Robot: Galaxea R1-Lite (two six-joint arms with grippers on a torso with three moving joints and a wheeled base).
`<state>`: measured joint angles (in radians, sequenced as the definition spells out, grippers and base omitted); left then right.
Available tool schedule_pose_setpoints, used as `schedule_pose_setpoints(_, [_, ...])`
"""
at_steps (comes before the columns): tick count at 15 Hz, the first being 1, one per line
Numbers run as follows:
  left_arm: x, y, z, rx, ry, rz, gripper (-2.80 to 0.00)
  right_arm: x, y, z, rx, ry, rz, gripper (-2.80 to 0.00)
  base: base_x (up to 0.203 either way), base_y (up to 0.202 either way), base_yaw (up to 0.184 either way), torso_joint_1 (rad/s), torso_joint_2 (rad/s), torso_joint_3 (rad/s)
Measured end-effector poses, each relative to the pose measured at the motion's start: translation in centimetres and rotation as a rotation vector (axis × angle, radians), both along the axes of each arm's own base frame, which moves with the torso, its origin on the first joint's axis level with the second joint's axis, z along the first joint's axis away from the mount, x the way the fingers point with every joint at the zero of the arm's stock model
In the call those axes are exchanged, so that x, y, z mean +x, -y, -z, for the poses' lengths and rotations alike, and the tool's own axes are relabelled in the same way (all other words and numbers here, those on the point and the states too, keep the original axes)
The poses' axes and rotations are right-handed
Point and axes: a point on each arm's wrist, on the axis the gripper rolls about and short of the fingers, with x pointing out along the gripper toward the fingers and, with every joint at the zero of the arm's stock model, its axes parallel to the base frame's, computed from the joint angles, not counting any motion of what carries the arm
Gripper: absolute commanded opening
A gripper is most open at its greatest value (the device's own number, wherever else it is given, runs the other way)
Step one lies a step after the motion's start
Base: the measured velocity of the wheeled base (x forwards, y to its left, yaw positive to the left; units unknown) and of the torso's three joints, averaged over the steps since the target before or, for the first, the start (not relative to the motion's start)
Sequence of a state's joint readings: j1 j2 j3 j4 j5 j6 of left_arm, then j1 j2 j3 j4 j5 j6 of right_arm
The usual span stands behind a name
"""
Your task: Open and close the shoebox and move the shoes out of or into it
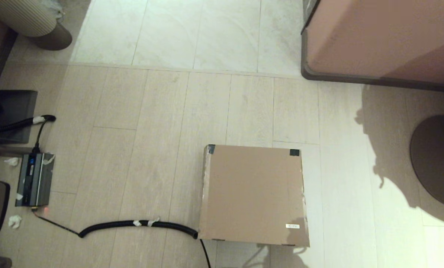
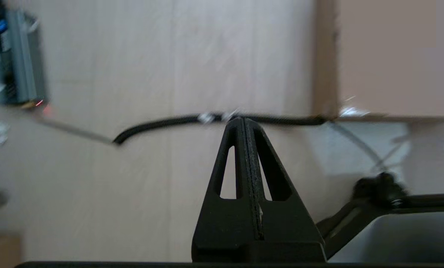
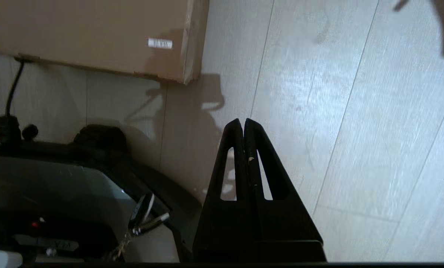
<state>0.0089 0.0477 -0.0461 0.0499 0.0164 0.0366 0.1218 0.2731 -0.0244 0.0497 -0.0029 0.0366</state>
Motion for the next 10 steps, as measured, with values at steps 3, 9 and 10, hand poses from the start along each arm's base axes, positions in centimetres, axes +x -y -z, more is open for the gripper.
schedule_pose_setpoints(3, [-0.2,0.0,0.6,-0.075,0.019,-0.002,-2.80,0.1,0.0,0.1,0.053,0.033,0.067,-2.80,0.000,0.000,0.000,0.000,0.00,0.000])
schedule_pose_setpoints(9, [-0.3,0.0,0.7,-0.084,0.033,-0.002,-2.80,-0.8,-0.1,0.3,-0.018,0.128,0.127,-2.80,0.000,0.000,0.000,0.000,0.00,0.000])
schedule_pose_setpoints(10, [-0.3,0.0,0.7,-0.084,0.033,-0.002,-2.80,-1.2,-0.1,0.4,-0.013,0.166,0.115,-2.80,0.000,0.000,0.000,0.000,0.00,0.000])
